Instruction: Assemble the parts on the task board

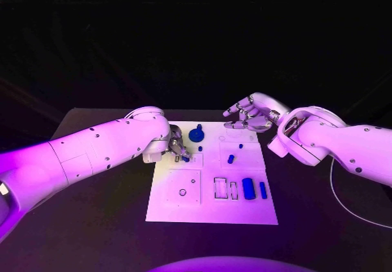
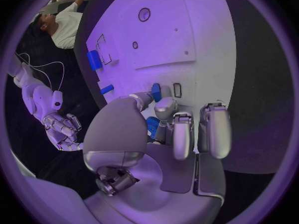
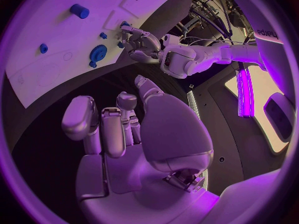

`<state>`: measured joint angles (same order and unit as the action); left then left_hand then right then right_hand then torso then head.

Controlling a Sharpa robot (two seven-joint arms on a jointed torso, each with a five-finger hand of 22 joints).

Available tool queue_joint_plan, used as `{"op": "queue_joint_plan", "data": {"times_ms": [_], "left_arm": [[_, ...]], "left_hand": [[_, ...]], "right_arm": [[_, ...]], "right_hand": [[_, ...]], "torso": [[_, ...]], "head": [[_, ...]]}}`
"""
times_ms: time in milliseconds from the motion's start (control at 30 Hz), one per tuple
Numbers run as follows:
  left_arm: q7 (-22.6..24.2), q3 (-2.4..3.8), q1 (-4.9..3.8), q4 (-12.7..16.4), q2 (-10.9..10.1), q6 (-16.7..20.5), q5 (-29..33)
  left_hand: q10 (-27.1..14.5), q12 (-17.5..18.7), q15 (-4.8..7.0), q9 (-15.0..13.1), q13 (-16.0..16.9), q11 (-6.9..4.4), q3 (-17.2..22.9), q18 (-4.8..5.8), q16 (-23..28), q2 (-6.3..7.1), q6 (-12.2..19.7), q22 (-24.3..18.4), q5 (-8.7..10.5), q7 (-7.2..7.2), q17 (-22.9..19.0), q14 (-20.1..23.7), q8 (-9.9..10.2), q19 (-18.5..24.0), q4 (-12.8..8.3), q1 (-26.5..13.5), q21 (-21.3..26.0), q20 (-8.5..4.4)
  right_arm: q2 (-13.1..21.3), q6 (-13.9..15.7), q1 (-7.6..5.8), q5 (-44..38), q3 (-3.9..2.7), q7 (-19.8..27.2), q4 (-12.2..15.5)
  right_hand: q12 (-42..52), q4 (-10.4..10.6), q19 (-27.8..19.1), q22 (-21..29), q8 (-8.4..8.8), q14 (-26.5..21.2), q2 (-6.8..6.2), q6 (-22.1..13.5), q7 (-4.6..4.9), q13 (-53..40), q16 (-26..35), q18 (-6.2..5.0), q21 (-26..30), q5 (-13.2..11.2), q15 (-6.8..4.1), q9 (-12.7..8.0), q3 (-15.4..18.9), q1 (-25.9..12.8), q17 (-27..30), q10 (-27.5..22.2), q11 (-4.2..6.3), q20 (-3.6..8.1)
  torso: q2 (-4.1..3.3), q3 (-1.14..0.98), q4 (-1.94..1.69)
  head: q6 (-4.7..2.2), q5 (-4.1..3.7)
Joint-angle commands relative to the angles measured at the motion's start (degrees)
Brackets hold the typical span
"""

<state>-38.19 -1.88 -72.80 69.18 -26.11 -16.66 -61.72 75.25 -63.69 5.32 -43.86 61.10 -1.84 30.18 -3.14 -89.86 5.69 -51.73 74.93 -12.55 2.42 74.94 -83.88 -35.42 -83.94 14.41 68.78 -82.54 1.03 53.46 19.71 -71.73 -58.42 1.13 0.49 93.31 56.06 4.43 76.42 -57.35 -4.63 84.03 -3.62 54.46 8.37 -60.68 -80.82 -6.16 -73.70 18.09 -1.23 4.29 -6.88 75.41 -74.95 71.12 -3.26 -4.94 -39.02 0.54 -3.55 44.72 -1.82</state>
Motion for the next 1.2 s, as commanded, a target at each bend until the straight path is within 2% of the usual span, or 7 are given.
{"op": "queue_joint_plan", "data": {"times_ms": [33, 300, 533, 800, 1033, 1200], "left_arm": [[-0.03, -0.34, 0.48, -0.34, 0.36, -2.64, -0.23], [-0.01, -0.38, 0.52, -0.85, 0.79, -2.8, -0.23], [0.07, -0.38, 0.53, -0.7, 0.89, -3.3, -0.23], [0.15, -0.39, 0.55, -0.45, 0.83, -3.47, -0.23], [0.28, -0.38, 0.74, 0.32, 0.35, -2.49, -0.23], [0.42, -0.37, 0.92, 1.05, -0.13, -1.34, -0.23]], "left_hand": [[0.68, -0.31, -0.09, -0.2, 0.05, -0.11, 8.97, 1.02, -0.14, 0.2, -0.65, 7.66, 0.1, -0.34, 15.06, -6.12, -0.39, -2.35, -9.0, -1.33, -0.38, 0.08], [1.05, -0.55, 0.12, -0.45, 0.17, -0.39, 7.87, 1.07, -0.14, 0.08, -1.35, 7.94, 0.18, -0.7, 15.06, -6.12, -0.46, -2.47, -8.2, -4.08, -0.54, -0.09], [1.55, -1.04, 0.38, -0.55, 0.55, -0.72, 5.11, 1.12, -0.14, 1.1, -2.31, 8.16, 0.4, -1.13, 15.06, -6.12, -0.44, -2.57, -7.77, -6.49, -0.65, -0.31], [1.64, -1.04, 0.59, -0.5, 0.52, -0.99, 4.4, 1.12, -0.14, 1.07, -2.59, 8.24, 0.12, -1.44, 15.06, -6.12, -0.21, -2.61, -8.62, -6.04, -0.67, -0.5], [1.67, -0.72, 0.72, -0.57, 0.26, -1.08, 5.52, 1.12, -0.14, 0.56, -2.5, 8.29, -4.41, -1.41, 15.06, -6.12, 0.2, -2.61, -10.92, -4.25, -0.58, -0.72], [1.7, -0.59, 0.69, -0.69, 0.14, -1.04, 6.25, 1.12, -0.14, 0.39, -2.45, 8.28, -5.29, -1.34, 15.06, -6.12, 0.22, -2.61, -11.59, -3.84, -0.53, -0.7]], "right_arm": [[0.01, -0.62, 0.04, -0.51, 0.0, -0.11, 0.09], [0.07, -0.69, 0.04, -0.55, 0.0, -0.21, 0.16], [0.14, -0.76, 0.04, -0.55, 0.0, -0.28, 0.19], [0.21, -0.78, 0.04, -0.56, 0.0, -0.28, 0.23], [0.22, -0.82, 0.04, -0.56, 0.0, -0.22, 0.2], [0.22, -0.84, 0.04, -0.56, 0.0, -0.14, 0.14]], "right_hand": [[0.28, 0.06, -0.05, 0.07, -0.38, 3.08, 0.27, 0.43, 0.11, 0.03, 0.35, -0.01, 0.18, -0.04, 0.02, 0.06, 0.14, -0.34, -1.53, 0.48, 0.0, 0.23], [0.28, 0.06, -0.05, 0.07, -0.38, 3.08, 0.27, 0.43, 0.11, 0.03, 0.35, -0.01, 0.18, -0.04, 0.02, 0.06, 0.14, -0.34, -1.53, 0.48, 0.0, 0.23], [0.23, 0.05, -0.08, 0.13, -0.39, 3.06, 0.3, 0.45, 0.1, 0.09, 0.41, -0.03, 0.21, 0.04, 0.02, 0.06, 0.12, -0.3, -1.45, 0.44, 0.01, 0.24], [0.25, 0.08, -0.11, 0.2, -0.42, 3.03, 0.39, 0.49, 0.09, 0.09, 0.52, -0.04, 0.25, 0.23, 0.0, 0.06, 0.11, -0.3, -1.32, 0.43, 0.02, 0.24], [0.27, 0.12, -0.14, 0.27, -0.43, 3.03, 0.45, 0.5, 0.1, 0.08, 0.52, -0.06, 0.29, 0.33, 0.0, 0.06, 0.11, -0.33, -1.32, 0.43, 0.02, 0.25], [0.27, 0.12, -0.14, 0.27, -0.43, 3.03, 0.45, 0.5, 0.1, 0.08, 0.52, -0.06, 0.29, 0.33, 0.0, 0.06, 0.11, -0.33, -1.32, 0.43, 0.02, 0.25]], "torso": [[0.01, -0.01, 0.02], [0.0, -0.02, 0.01], [0.01, -0.02, 0.03], [-0.01, 0.01, -0.02], [0.0, 0.01, -0.07], [0.02, 0.01, -0.06]], "head": [[0.11, 0.08], [0.32, 0.03], [0.39, -0.03], [0.57, -0.13], [0.81, -0.18], [0.94, -0.18]]}}
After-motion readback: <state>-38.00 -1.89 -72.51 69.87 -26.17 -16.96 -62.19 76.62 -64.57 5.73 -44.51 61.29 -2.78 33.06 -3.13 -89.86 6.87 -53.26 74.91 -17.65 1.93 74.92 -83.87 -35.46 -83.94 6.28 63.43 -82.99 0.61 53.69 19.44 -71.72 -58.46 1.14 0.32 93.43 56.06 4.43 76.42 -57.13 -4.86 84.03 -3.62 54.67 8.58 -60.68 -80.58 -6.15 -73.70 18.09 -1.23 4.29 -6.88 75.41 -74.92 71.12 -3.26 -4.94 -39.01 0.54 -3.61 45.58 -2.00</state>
